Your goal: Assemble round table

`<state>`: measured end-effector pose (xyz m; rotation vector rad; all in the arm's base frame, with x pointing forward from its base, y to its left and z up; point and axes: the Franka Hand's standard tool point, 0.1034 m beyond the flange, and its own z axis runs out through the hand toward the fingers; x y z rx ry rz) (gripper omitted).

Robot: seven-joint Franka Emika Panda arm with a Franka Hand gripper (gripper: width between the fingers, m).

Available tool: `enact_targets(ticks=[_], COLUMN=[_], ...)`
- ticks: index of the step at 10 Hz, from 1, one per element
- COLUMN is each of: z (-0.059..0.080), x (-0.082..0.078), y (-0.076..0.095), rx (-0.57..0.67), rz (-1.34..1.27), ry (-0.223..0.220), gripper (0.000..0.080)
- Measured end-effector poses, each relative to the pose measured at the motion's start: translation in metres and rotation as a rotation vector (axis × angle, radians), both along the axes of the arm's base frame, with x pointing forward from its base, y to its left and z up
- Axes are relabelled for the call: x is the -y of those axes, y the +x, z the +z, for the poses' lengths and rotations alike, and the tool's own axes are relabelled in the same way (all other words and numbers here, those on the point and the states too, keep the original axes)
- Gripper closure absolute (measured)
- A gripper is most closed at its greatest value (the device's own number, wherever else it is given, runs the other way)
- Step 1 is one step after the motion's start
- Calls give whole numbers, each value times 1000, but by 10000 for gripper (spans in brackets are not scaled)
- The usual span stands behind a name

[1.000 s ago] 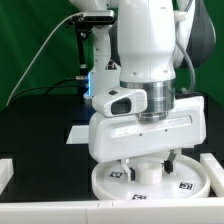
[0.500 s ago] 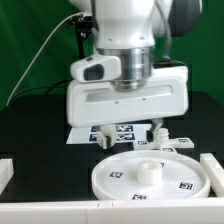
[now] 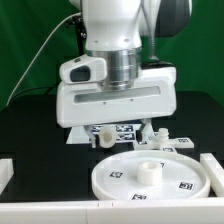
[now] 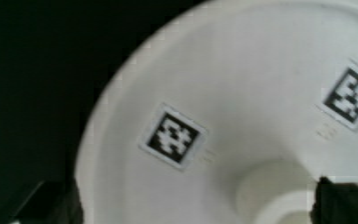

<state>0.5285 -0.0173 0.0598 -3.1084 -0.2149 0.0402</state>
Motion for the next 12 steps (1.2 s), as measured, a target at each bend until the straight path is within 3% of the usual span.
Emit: enact_targets(ticks=[2,3,8,10,12], z=[1,-3,-7,-11,-16], x=[15,11,0,8,11], y=[-27,-40,-50,-83,-87], rx=[-138,-235,-518,-728,-825], rz=[-82,-96,-79,-109,-113], ry=[-4,-7,7,-12,-16], gripper=[150,150,150,150,150])
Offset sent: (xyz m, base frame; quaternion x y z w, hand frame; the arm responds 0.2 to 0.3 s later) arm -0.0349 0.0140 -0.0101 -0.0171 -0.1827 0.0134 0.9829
